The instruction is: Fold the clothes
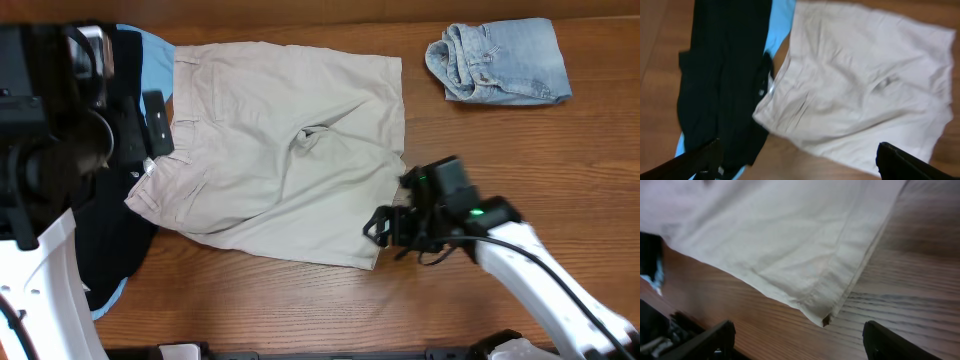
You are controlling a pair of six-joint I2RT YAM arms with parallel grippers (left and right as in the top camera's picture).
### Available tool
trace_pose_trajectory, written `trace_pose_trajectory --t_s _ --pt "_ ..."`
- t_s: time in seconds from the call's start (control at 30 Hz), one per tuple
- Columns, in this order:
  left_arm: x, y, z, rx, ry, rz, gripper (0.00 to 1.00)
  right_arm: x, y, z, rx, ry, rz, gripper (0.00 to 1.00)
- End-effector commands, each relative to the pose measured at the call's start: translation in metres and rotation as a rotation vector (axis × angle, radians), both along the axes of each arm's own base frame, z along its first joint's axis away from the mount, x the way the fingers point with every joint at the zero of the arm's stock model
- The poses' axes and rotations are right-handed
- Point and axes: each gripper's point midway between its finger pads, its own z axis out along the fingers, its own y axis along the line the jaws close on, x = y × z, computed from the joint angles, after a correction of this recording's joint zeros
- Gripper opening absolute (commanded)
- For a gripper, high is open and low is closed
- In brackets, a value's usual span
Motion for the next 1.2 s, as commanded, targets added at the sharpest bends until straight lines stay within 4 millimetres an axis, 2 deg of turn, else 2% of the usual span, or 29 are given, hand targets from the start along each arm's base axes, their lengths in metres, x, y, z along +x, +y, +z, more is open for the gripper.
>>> trace_pose_trajectory --t_s 0.0,0.13,0.23,0.37,0.5,0.6,0.7,0.8,0.83,0.9,1.07,1.17 --pt "-0.016 0.009 -0.017 0.02 0.051 0.076 1.0 -0.013 0.019 -0.026 -0.008 0.099 0.039 0.84" --pt "-0.008 0.009 -0.046 0.008 0.124 0.096 1.0 -0.022 0.021 -0.048 -0.053 0.195 0.012 0.8" --pt "0.0 0.009 -0.058 0.009 0.14 0.096 1.0 -0.026 0.02 -0.049 -0.067 0.208 0.016 0.75" --pt "0.01 0.01 -0.075 0.01 0.154 0.097 1.0 -0.032 0.028 -0.049 -0.069 0.192 0.057 0.71" --pt "0.015 0.01 -0.091 0.01 0.175 0.096 1.0 -0.033 0.033 -0.049 -0.064 0.18 0.078 0.53" --pt "0.017 0.01 -0.097 0.01 0.185 0.096 1.0 -0.034 0.033 -0.049 -0.066 0.182 0.078 0.4" --pt "0.018 0.009 -0.099 0.01 0.185 0.095 1.0 -0.034 0.032 -0.049 -0.069 0.186 0.077 0.38" --pt "0.019 0.009 -0.098 0.008 0.182 0.095 1.0 -0.036 0.029 -0.05 -0.085 0.194 0.07 0.3" --pt "0.019 0.009 -0.098 0.007 0.181 0.094 1.0 -0.036 0.029 -0.05 -0.087 0.195 0.069 0.24" --pt "0.02 0.009 -0.098 0.004 0.177 0.097 1.0 -0.036 0.029 -0.05 -0.087 0.194 0.069 0.04" --pt "0.024 0.003 -0.098 -0.028 0.161 0.077 1.0 -0.029 0.022 -0.051 -0.086 0.199 0.034 0.04" --pt "0.026 0.0 -0.1 -0.041 0.165 0.07 1.0 -0.023 0.009 -0.051 -0.09 0.219 -0.019 0.04"
